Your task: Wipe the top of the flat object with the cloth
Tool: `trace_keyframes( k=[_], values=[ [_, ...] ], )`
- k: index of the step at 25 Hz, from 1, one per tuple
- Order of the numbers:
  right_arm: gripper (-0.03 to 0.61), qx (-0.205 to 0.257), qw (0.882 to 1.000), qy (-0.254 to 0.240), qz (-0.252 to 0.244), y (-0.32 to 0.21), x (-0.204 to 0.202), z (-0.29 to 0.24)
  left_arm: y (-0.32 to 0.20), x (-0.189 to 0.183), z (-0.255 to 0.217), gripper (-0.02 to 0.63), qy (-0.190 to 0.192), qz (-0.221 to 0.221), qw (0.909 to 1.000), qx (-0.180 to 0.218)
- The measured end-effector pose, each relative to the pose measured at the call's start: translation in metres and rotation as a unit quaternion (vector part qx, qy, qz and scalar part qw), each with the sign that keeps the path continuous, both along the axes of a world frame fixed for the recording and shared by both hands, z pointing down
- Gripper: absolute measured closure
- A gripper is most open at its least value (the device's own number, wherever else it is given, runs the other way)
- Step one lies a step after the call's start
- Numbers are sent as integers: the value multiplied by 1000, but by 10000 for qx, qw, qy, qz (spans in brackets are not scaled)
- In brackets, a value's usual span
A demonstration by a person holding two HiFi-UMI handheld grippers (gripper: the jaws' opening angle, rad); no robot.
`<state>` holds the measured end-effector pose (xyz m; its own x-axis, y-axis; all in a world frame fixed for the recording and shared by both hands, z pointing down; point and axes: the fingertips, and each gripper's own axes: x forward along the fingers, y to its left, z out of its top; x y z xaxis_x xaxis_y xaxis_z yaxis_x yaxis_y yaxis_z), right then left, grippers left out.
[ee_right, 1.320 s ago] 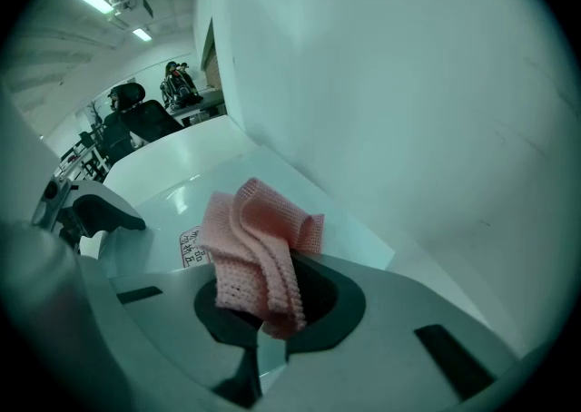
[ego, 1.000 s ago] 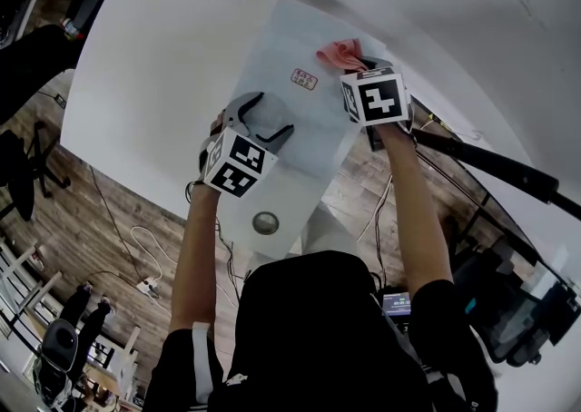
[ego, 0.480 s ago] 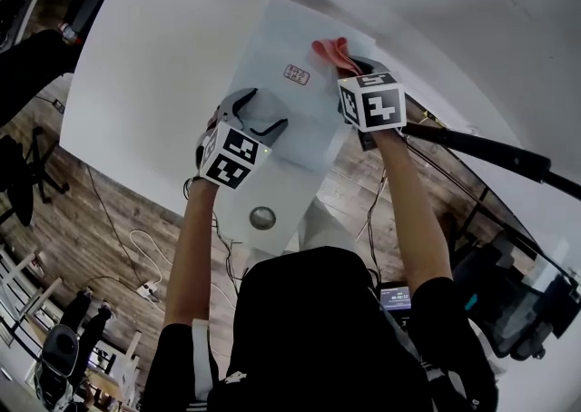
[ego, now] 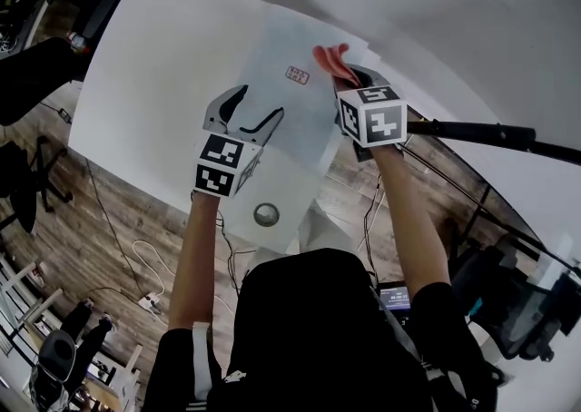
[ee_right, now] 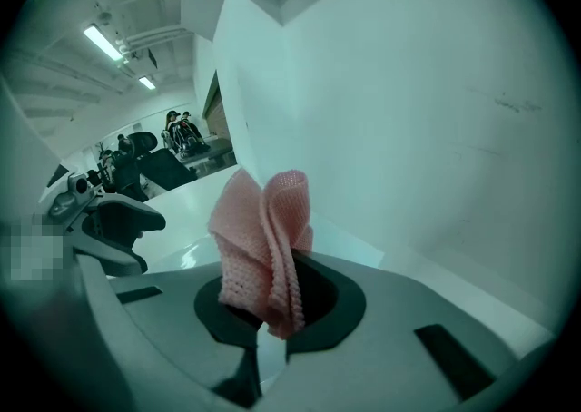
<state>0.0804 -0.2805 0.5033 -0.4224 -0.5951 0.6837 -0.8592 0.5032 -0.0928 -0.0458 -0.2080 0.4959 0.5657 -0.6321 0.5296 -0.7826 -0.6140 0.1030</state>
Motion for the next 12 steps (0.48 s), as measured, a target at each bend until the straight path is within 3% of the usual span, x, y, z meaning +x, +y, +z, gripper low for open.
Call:
trace_keyframes(
  k=[3,8,12],
  values=[
    [534,189,9997,-103,64,10,-7,-26,4,-13,-29,360,241,-322,9990,212],
    [534,430,9986,-304,10,37,-21,-58,27,-34,-64,401,242,-572,9967,519],
    [534,631,9969,-472,6,62,-30,-87,48,-46,-95,468,466,-792,9931,732]
  ],
)
